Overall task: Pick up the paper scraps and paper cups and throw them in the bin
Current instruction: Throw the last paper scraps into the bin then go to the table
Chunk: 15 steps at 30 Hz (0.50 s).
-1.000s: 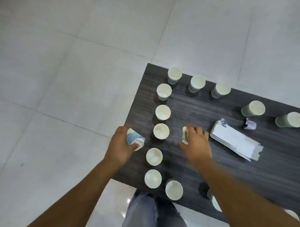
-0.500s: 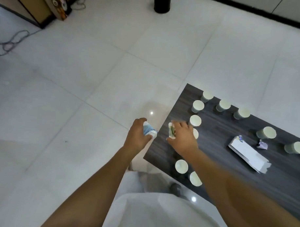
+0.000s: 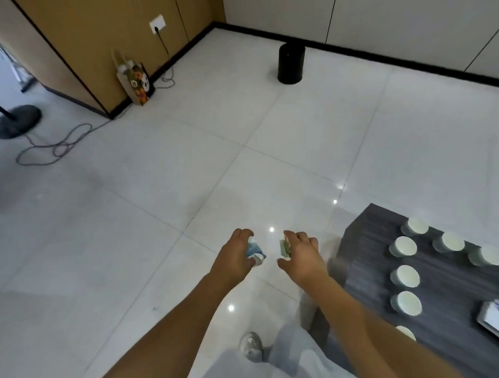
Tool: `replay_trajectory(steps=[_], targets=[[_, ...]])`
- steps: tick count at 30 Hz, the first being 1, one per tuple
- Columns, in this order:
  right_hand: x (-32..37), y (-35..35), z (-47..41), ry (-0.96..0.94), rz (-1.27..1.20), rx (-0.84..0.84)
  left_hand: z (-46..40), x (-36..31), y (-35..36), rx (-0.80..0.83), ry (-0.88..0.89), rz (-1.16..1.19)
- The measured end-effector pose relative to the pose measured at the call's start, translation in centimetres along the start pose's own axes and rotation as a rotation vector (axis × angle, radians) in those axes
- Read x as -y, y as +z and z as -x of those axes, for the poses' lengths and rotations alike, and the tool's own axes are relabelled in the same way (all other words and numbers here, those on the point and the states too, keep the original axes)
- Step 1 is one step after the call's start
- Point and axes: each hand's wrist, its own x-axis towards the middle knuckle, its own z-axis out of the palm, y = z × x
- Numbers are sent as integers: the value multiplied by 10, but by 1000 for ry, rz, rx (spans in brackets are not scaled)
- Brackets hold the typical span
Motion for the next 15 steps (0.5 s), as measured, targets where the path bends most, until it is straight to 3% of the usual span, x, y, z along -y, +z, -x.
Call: replay_trajectory(steps=[7,15], targets=[[24,-39,-114,14,-2,-46,-112,-14,-45,45,56,-109],[24,-134,-288,6,28,-69,-297,-85,-103,79,77,-178]])
